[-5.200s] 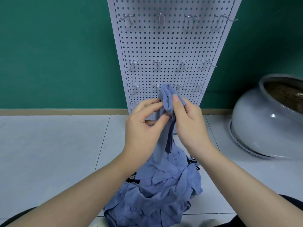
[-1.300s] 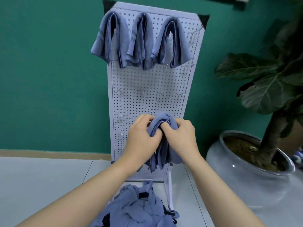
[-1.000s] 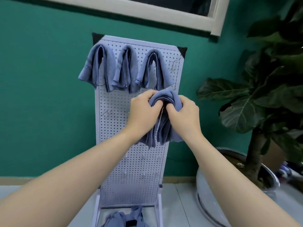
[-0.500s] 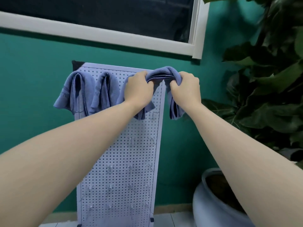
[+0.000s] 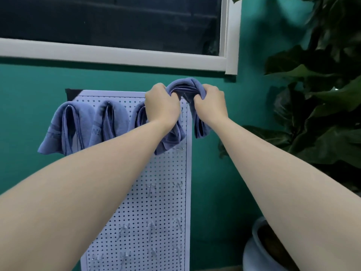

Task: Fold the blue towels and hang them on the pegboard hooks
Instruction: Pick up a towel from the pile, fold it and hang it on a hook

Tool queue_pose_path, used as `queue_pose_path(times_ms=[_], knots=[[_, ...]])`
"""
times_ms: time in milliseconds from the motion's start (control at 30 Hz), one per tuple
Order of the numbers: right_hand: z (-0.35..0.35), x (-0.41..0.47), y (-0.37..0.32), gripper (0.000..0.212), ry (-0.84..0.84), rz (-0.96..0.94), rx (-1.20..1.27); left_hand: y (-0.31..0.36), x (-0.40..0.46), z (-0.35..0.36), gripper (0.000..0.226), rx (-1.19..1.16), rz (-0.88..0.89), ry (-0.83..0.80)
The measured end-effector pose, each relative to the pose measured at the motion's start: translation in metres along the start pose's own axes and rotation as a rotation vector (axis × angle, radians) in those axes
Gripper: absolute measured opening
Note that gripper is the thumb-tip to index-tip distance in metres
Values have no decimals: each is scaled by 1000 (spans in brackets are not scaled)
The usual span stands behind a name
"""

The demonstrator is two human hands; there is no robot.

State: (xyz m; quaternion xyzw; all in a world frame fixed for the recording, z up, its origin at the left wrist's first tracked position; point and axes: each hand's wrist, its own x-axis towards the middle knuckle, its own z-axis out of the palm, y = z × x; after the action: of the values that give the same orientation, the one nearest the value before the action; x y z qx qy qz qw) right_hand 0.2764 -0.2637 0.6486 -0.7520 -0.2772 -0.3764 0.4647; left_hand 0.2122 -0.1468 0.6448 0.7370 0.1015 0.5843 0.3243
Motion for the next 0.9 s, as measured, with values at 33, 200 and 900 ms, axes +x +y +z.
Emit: queue_pose_path(times_ms=[33,200,900], knots=[[4,2,2,16,-10,3,-11,-4,1,3,34,17,-17,-2],[22,6,20,18,-32,27,-31,-20,4,21,25,80,-45,-57],[58,-77,76,9,-37,150,24,-86,-70,26,16,162,-123,-417]])
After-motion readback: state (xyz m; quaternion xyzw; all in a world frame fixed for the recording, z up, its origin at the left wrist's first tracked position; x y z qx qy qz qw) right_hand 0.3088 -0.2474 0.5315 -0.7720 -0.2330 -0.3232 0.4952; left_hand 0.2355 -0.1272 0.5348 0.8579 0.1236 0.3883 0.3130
